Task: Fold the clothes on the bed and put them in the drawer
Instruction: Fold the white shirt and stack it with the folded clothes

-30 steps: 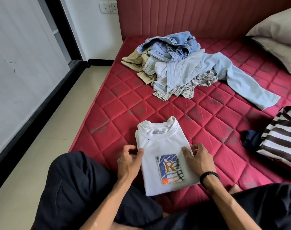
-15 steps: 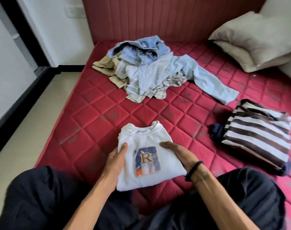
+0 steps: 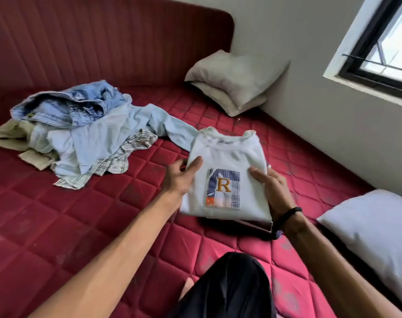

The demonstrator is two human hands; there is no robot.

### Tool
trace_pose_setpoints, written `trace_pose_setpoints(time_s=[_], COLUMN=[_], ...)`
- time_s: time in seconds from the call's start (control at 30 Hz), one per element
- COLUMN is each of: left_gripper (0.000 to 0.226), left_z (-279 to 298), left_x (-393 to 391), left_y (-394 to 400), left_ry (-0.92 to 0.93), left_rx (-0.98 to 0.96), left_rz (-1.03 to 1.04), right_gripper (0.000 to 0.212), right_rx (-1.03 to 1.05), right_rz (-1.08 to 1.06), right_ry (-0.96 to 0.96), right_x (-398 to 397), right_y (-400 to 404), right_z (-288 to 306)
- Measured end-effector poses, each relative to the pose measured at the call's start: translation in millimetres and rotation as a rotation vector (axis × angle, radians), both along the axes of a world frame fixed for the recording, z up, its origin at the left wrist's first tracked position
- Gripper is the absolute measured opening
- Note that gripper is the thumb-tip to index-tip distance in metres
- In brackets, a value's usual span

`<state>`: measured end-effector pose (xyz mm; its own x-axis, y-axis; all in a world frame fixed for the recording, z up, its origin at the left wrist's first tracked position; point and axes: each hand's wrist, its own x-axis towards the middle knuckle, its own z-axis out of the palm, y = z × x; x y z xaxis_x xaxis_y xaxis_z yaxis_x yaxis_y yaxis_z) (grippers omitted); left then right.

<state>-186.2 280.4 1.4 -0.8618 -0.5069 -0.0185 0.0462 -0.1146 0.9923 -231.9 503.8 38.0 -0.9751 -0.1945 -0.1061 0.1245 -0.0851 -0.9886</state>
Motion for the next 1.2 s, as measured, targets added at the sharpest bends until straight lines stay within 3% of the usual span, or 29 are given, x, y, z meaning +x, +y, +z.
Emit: trace_pose_setpoints(time_s=[0.17,0.27,0.33,0.43,0.53,0.6,0.67,0.77,0.83,0.87,0.97,1.1,1.2], left_gripper=[0.010,0.009,0.010,0.019,0.051,0.057,0.050,0.048,0.046,0.046,0.053,0.049,0.042], left_z=[-19,-49,-75,-108,-115,-107,-91,-74,-66,-68,-83,-89,-97], left_x=[-68,-86,-89,-91,-96,-100,-92,-69,-52,-45,-23,17,44], left_y=[32,45,56,66,59,51,46,53,62,65,51,-3,-55], left_ry=[-0.003,-0.087,-0.159,-0.237,-0.253,-0.280,-0.287,0.000,0.206,0.230,0.066,-0.364,-0.494], left_rx=[0.071,0.090,0.130,0.029,-0.034,-0.096,-0.304,-0.970,-1.363,-1.449,-1.333,-1.202,-1.259], left_rz=[-0.082,-0.061,-0.092,-0.127,-0.114,-0.098,-0.051,0.022,-0.127,-0.215,-0.313,-0.452,-0.456], right_gripper=[0.026,0.028,0.041,0.045,0.038,0.045,0.061,0.057,0.056,0.061,0.072,0.062,0.051], right_rx=[0.144,0.324,0.473,0.616,0.715,0.782,0.928,1.083,1.096,1.140,1.301,1.430,1.453], right_rz=[-0.125,-0.154,-0.179,-0.248,-0.280,-0.277,-0.305,-0.285,-0.132,-0.043,0.094,0.081,0.015], right_ry=[0.170,0.200,0.184,0.145,0.134,0.167,0.372,0.754,0.824,0.773,0.649,0.638,0.786], right_x=[-54,-69,-72,-74,-73,-72,-69,-57,-50,-47,-40,-36,-30], right_y=[41,53,61,66,61,55,49,30,13,7,-4,-19,-42], right_z=[-28,-63,-94,-130,-126,-114,-102,-81,-78,-82,-103,-110,-105])
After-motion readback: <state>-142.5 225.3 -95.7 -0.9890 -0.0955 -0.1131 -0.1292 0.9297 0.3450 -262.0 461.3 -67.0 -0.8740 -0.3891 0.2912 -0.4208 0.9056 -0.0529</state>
